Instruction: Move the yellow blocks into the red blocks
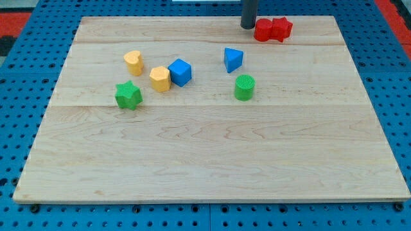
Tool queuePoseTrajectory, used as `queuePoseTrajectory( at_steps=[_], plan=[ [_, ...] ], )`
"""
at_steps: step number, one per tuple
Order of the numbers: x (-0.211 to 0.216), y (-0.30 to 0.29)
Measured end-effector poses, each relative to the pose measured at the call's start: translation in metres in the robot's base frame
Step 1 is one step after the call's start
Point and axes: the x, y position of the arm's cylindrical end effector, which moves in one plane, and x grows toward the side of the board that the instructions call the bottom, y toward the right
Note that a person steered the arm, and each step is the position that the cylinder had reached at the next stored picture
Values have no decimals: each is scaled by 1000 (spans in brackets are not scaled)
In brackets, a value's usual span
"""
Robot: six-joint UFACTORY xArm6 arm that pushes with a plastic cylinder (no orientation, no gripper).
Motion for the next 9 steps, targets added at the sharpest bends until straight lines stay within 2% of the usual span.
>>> queuePoseTrajectory(
  at_steps=[1, 2, 3, 4, 5, 6, 7, 9],
  plan=[
    [5, -86],
    [35, -175],
    [86, -261],
    [126, -265],
    [127, -186],
    [103, -127],
    [63, -124],
    [50, -11]
  ],
)
